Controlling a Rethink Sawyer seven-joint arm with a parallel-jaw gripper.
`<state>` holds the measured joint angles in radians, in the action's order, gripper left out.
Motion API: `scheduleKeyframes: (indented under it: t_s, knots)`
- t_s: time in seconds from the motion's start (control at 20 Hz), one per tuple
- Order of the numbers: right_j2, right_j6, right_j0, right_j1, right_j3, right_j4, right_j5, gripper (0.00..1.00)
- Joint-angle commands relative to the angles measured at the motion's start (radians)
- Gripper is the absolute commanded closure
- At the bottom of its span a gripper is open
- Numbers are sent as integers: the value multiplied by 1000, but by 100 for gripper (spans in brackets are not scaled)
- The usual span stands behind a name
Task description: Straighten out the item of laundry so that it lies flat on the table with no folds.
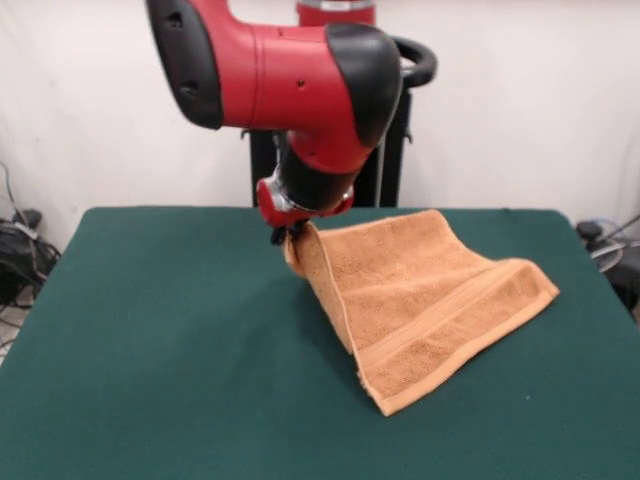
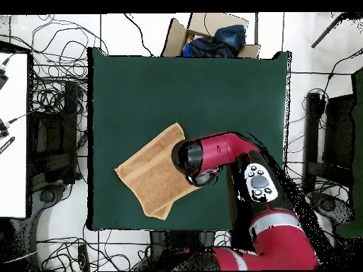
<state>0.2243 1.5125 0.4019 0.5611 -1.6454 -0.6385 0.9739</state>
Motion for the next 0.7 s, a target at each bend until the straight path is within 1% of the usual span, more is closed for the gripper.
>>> scheduleKeyframes:
  t_s: [0.05, 0.3, 0.45, 0.55, 0.6, 0.65, 0.7]
  knots:
    - [-137, 388, -67, -40, 76, 81, 106, 100]
    - [-175, 442, -100, -71, 87, 111, 71, 100]
    - [-176, 443, -101, -73, 77, 139, 44, 100]
    - [-182, 465, -105, -72, 64, 163, 22, 100]
    - [-192, 497, -112, -71, 49, 183, 18, 100]
    - [-199, 510, -113, -67, 35, 199, 23, 100]
    - [-219, 539, -122, -51, 3, 227, 57, 100]
